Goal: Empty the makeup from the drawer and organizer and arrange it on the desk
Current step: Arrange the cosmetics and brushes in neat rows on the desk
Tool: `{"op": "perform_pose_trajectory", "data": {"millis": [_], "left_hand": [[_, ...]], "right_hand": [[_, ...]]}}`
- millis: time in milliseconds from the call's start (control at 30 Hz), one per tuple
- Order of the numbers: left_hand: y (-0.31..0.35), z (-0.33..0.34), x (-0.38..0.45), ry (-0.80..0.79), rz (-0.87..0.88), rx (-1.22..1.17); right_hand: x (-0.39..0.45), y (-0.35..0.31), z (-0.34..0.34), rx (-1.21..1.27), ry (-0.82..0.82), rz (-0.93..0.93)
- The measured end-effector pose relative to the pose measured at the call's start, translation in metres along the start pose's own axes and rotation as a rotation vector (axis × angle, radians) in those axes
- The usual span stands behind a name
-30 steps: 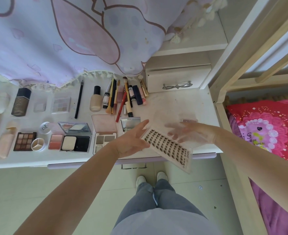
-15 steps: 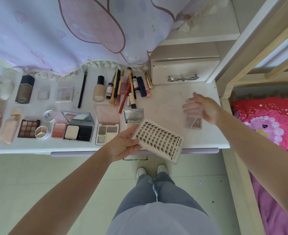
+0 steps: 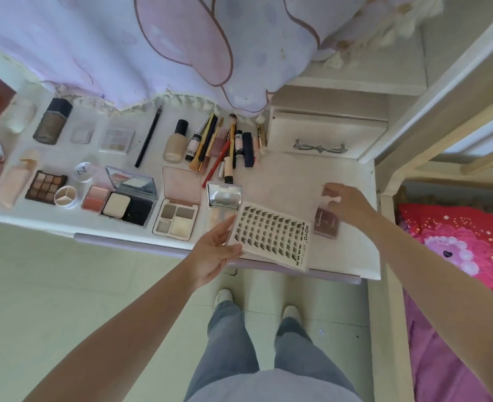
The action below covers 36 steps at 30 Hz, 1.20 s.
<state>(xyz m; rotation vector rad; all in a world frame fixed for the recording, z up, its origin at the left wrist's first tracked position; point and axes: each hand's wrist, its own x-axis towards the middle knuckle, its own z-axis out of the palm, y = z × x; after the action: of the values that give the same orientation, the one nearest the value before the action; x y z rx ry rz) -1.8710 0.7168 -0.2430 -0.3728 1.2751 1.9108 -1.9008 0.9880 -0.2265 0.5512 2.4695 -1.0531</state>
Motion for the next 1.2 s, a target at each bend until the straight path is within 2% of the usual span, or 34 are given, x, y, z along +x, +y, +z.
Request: {"op": "perform_pose_trajectory", "data": {"millis": [33,100,200,467,800,1000,1200], "left_hand": [[-0.007,0.004,-0.001,0.031,0.015,-0.025],[-0.022,0.014,-0.001,0.094,0.047,-0.066],[-0.041,0.028,-0.002,0.187,0.077,-0.088],[-0.053,0.056,0.001,0.301,0.099,-0.122],[-0.050,0.058,0.010,0.461,0.039,0.007],[-0.052,0.054,0.012,0.529,-0.009,0.224],[-0.050,0.061,0.024,0.641,0.000,0.563]], "right_hand": [[0.001,0.005,0.000,-0.202,-0.023,-0.079],[0.001,0.017,0.003,-0.446,-0.067,-0.181],[0.001,0.036,0.010,-0.579,-0.091,-0.270],[-0.003,0.054,0.001,-0.600,-0.097,-0.298],[-0.005,0.057,0.001,-0.707,-0.085,-0.311],[-0.013,0.070,-0.006,-0.720,-0.054,-0.250],[-0.024,0.078,-0.004,-0.665,-0.057,-0.231]]}}
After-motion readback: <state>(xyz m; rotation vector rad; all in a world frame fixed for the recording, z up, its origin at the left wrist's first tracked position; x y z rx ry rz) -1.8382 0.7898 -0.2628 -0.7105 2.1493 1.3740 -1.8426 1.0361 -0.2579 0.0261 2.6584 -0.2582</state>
